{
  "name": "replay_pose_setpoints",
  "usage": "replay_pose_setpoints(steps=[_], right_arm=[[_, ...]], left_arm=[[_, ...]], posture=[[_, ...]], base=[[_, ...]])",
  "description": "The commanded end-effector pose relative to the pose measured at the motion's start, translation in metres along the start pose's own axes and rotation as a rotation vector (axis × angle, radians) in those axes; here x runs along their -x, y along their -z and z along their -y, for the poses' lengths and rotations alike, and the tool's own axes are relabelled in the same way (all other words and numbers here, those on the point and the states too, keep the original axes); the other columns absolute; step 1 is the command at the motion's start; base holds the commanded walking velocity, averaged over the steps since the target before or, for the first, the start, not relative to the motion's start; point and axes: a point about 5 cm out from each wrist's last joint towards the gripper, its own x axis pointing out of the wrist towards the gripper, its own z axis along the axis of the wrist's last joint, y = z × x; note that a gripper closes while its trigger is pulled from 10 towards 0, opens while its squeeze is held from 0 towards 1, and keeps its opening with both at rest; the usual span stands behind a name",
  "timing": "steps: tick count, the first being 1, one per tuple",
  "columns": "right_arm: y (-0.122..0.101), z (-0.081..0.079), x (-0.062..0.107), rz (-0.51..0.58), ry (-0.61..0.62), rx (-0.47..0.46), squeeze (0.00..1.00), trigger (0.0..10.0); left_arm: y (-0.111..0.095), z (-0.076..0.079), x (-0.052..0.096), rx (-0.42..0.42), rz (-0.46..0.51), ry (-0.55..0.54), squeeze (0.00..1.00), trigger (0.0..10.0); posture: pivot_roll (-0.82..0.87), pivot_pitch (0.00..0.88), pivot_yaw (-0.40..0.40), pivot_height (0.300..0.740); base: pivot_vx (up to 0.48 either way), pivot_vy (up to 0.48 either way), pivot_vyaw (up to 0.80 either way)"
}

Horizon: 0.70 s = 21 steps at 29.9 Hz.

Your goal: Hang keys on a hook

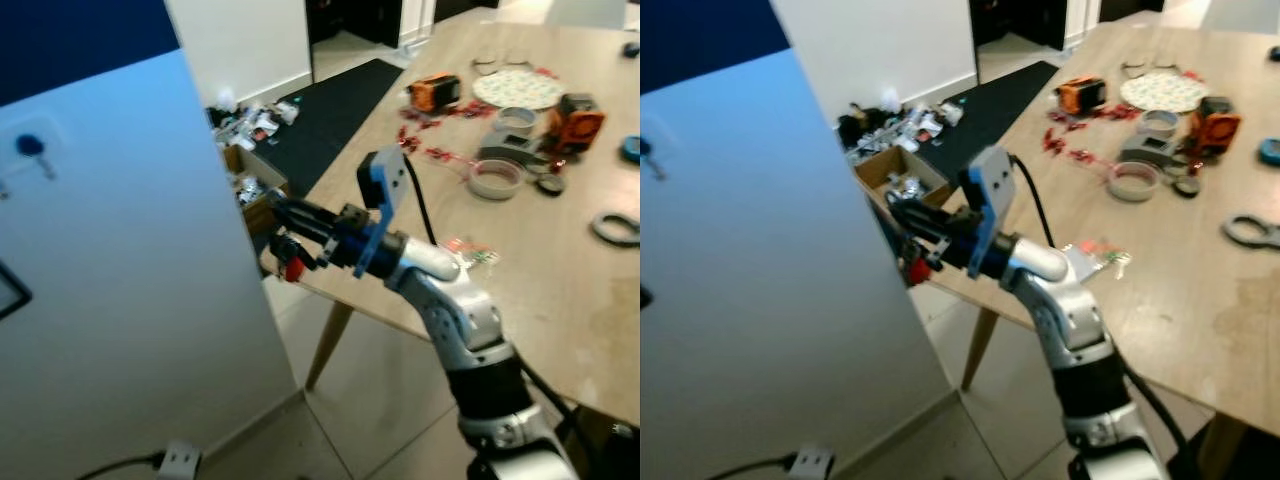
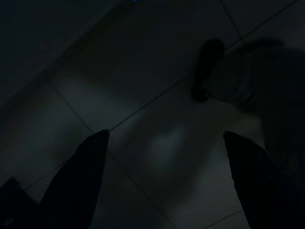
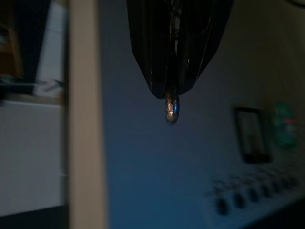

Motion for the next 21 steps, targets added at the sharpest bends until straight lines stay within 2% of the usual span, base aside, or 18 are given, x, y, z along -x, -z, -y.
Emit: replay_pose_setpoints(steps=[1,21], right_arm=[[-0.0028,-0.0027,-0.0007,0.006,-0.021,0.008,0.0,10.0],[0.0006,-0.0091,-0.0005,-0.02,-0.079,0.008,0.0,10.0]], left_arm=[[0.0093,-0.0014,0.0019,0.001,-0.029,-0.004,0.0,10.0],[0.0085,0.0011,0.001,-0.007,-0.032,0.007,0.0,10.0]], posture=[[-0.12,0.1,0.115,0.74],[-0.12,0.093,0.11,0.74]], base=[[0.0,0.0,0.68],[0.0,0.0,0.68]])
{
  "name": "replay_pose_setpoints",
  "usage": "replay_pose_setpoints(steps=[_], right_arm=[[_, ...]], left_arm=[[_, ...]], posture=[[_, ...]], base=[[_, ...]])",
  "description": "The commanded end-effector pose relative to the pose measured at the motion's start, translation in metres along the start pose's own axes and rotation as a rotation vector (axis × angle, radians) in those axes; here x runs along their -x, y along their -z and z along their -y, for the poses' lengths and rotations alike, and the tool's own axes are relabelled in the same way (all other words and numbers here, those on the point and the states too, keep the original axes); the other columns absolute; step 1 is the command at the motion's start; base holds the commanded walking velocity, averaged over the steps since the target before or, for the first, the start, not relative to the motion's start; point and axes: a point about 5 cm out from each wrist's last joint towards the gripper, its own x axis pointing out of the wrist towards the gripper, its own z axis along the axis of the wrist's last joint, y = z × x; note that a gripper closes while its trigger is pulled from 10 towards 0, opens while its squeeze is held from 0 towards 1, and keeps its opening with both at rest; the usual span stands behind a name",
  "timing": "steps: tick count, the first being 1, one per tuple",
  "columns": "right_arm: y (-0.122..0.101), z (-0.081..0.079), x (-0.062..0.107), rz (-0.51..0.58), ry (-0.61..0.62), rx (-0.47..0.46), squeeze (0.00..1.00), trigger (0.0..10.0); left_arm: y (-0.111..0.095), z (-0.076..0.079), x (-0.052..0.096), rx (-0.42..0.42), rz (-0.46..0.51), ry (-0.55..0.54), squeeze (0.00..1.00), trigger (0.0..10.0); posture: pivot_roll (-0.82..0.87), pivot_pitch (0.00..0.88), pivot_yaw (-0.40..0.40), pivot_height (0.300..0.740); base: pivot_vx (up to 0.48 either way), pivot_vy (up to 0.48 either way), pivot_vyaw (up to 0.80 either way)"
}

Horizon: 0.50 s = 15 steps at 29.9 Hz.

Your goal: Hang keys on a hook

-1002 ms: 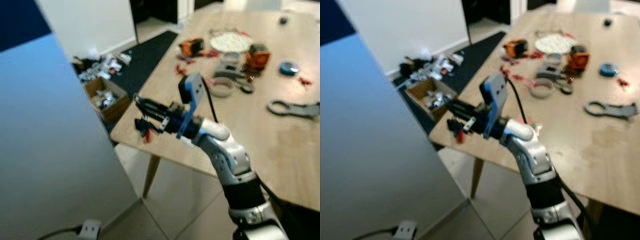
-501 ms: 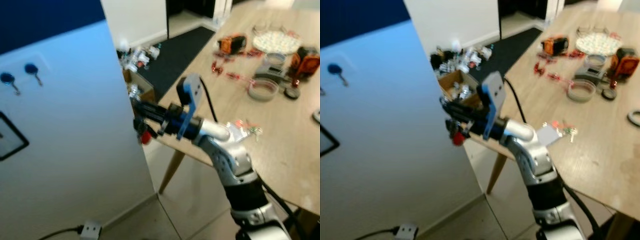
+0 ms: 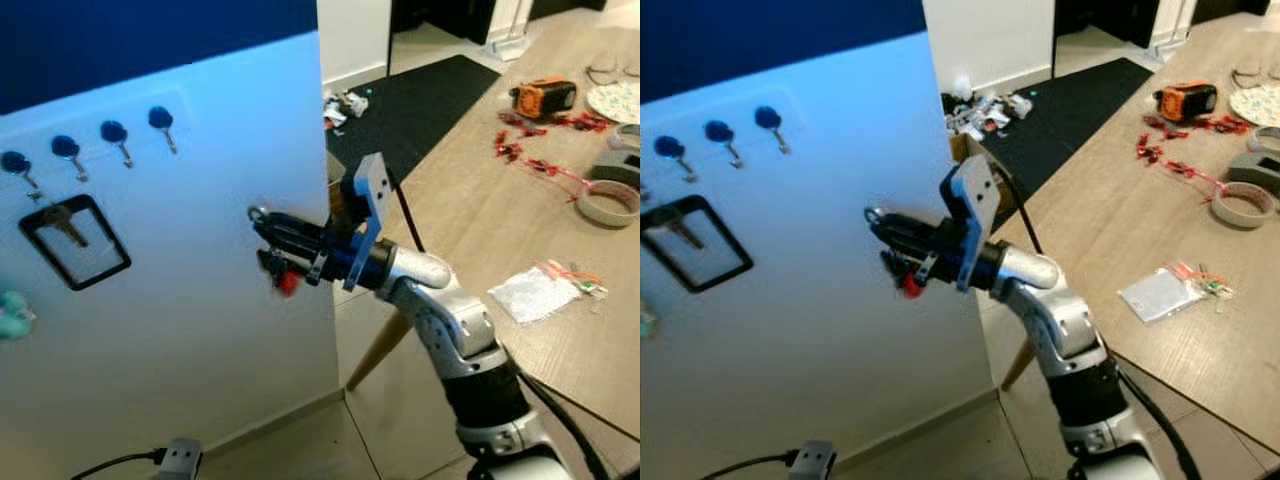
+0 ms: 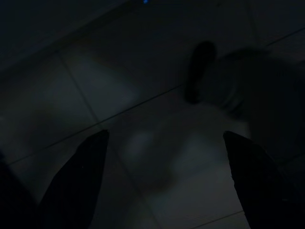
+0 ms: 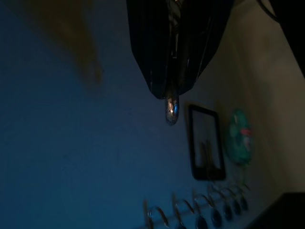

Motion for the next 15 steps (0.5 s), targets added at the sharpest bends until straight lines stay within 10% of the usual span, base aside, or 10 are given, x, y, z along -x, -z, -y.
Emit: replay_pose_setpoints(steps=[1,15], right_arm=[[-0.0032,-0.0057,-0.0036,0.015,-0.035,0.001,0.0,10.0],[0.0014,-0.0125,0.0025,-0.033,-0.121,0.004,0.0,10.0]], left_arm=[[0.0069,-0.0024,0.0017,-0.008,-0.029,-0.006,0.0,10.0],[0.0059,-0.0007,0.001,-0.004,-0.027,-0.001,0.0,10.0]], posture=[[-0.12,0.093,0.11,0.74],[-0.13,0.09,0.109,0.74]], base=[[0.0,0.0,0.67],[0.0,0.0,0.67]])
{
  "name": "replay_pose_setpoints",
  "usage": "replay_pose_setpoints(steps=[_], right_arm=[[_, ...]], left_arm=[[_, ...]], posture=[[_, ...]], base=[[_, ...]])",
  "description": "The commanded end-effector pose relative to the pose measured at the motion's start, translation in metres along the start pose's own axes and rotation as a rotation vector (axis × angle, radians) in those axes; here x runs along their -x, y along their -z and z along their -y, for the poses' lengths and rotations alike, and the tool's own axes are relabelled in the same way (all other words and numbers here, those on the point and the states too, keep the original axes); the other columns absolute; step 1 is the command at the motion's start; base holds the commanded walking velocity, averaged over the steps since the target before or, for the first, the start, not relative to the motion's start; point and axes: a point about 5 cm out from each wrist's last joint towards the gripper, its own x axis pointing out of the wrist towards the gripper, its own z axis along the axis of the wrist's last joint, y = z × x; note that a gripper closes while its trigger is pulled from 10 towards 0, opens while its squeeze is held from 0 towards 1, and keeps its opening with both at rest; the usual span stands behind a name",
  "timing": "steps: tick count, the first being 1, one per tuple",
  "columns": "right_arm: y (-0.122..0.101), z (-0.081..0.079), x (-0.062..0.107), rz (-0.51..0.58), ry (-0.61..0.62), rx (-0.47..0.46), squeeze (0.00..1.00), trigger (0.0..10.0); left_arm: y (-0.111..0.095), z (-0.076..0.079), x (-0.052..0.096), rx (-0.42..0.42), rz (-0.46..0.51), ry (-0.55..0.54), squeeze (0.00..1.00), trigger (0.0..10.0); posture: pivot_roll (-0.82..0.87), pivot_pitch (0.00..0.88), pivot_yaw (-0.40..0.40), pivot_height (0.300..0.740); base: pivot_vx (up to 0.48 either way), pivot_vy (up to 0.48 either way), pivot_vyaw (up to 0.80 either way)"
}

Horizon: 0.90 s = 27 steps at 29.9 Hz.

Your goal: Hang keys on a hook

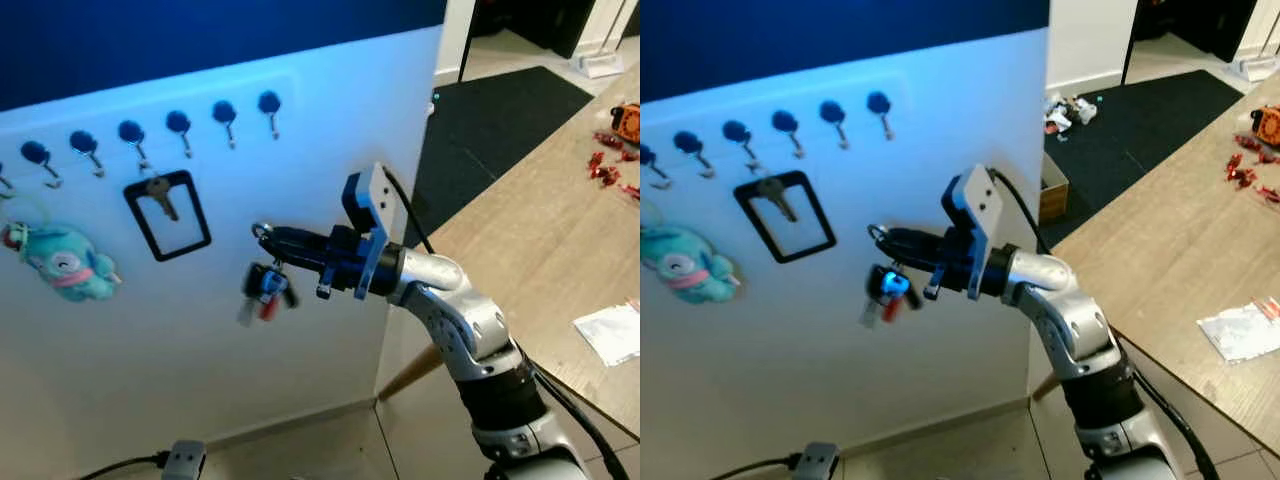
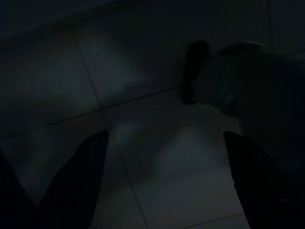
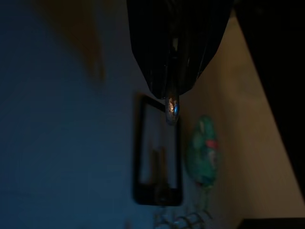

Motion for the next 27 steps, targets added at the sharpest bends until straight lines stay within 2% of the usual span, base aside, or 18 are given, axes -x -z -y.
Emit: replay_pose_setpoints(steps=[1,14,24,27], right_arm=[[-0.004,-0.004,0.0,0.016,-0.028,0.004,0.0,10.0],[0.0,-0.016,0.002,-0.006,-0.124,-0.003,0.0,10.0],[0.0,-0.018,0.003,-0.001,-0.13,-0.008,0.0,10.0],[-0.002,-0.017,0.004,0.006,-0.126,-0.012,0.0,10.0]], left_arm=[[0.007,-0.001,0.001,-0.004,-0.025,-0.001,0.0,10.0],[0.008,-0.002,0.002,-0.002,-0.029,-0.001,0.0,10.0],[0.008,-0.002,0.002,-0.003,-0.03,-0.003,0.0,10.0],[0.008,-0.002,0.002,-0.014,-0.032,0.009,0.0,10.0]], posture=[[-0.13,0.09,0.109,0.74],[-0.13,0.097,0.115,0.74],[-0.13,0.098,0.118,0.74],[-0.13,0.095,0.121,0.74]], base=[[0.0,0.0,0.67],[0.0,0.0,0.67],[0.0,0.0,0.0],[0.0,-0.467,0.0]])
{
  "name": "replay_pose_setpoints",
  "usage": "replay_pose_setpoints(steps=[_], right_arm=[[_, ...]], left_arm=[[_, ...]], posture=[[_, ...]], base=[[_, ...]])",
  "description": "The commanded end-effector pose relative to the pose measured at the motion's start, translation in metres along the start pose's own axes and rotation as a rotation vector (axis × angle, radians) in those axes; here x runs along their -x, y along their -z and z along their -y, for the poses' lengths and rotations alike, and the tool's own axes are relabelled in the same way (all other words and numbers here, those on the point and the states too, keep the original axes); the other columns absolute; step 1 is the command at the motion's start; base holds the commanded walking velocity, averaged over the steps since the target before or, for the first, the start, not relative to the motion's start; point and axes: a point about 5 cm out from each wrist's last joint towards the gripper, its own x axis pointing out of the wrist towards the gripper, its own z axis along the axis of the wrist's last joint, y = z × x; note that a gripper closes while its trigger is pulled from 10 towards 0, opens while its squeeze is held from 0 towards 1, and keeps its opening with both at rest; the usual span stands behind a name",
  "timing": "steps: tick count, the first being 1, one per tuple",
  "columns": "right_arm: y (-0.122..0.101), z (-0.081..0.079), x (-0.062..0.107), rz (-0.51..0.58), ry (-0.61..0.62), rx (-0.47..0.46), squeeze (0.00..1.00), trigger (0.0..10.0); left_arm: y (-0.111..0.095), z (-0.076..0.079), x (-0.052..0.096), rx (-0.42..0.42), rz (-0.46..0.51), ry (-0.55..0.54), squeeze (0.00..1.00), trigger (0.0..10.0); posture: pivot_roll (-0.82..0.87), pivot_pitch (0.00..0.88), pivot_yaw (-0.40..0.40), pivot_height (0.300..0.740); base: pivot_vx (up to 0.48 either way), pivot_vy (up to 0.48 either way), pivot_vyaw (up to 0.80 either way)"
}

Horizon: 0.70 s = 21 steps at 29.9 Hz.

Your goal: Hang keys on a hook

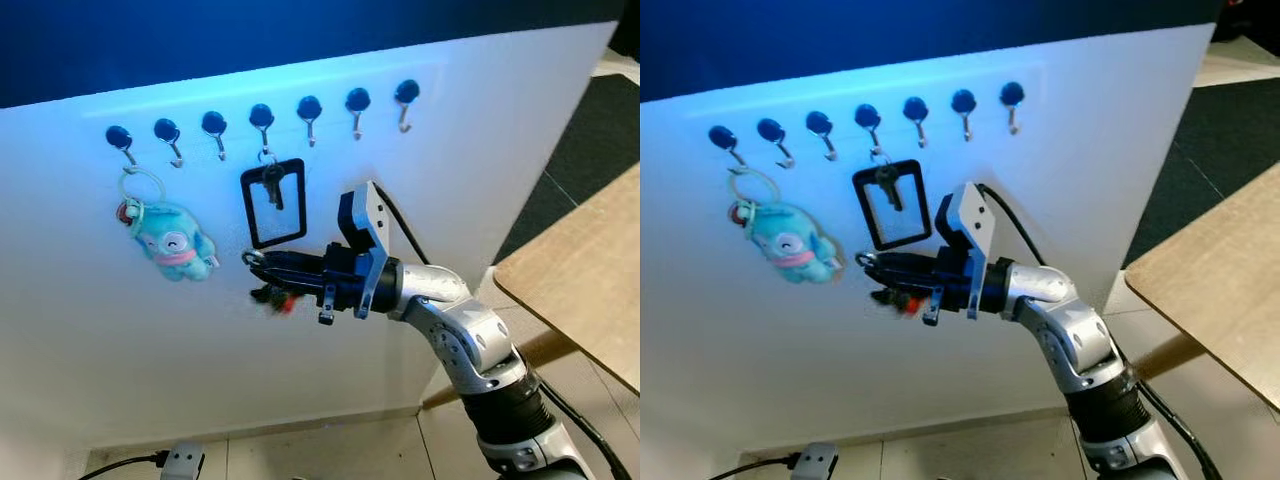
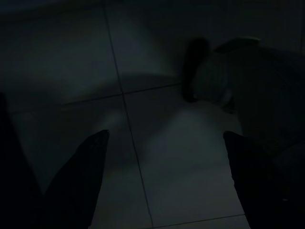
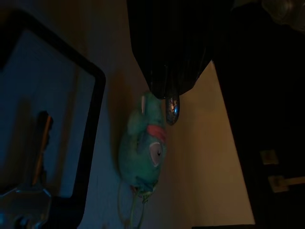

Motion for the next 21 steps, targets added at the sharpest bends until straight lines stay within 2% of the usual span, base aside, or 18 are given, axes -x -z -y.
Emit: replay_pose_setpoints(steps=[1,2,7,16,21], right_arm=[[-0.0048,-0.0043,-0.0012,0.024,-0.021,0.001,0.0,10.0],[-0.0048,-0.0043,-0.0012,0.024,-0.021,0.001,0.0,10.0],[-0.0045,-0.0051,-0.0008,0.02,-0.024,-0.003,0.0,10.0],[-0.0045,-0.0057,-0.0009,0.021,-0.027,-0.006,0.0,10.0],[-0.0042,-0.0073,-0.0014,0.023,-0.031,-0.013,0.0,10.0]], left_arm=[[0.0055,-0.0034,0.002,-0.013,-0.019,-0.007,0.0,10.0],[0.0055,-0.0034,0.002,-0.013,-0.019,-0.007,0.0,10.0],[0.0065,-0.0054,0.0023,-0.005,-0.026,-0.038,0.0,10.0],[0.0064,-0.0051,0.0023,-0.01,-0.024,-0.031,0.0,10.0],[0.0074,-0.0035,0.0023,-0.017,-0.035,-0.004,0.0,10.0]], posture=[[-0.13,0.095,0.121,0.74],[-0.13,0.095,0.121,0.74],[-0.13,0.095,0.121,0.74],[-0.13,0.101,0.12,0.74],[-0.13,0.105,0.122,0.74]], base=[[0.0,-0.465,0.0],[0.0,-0.465,0.0],[0.0,0.0,0.0],[0.0,0.0,0.0],[0.0,-0.437,0.0]])
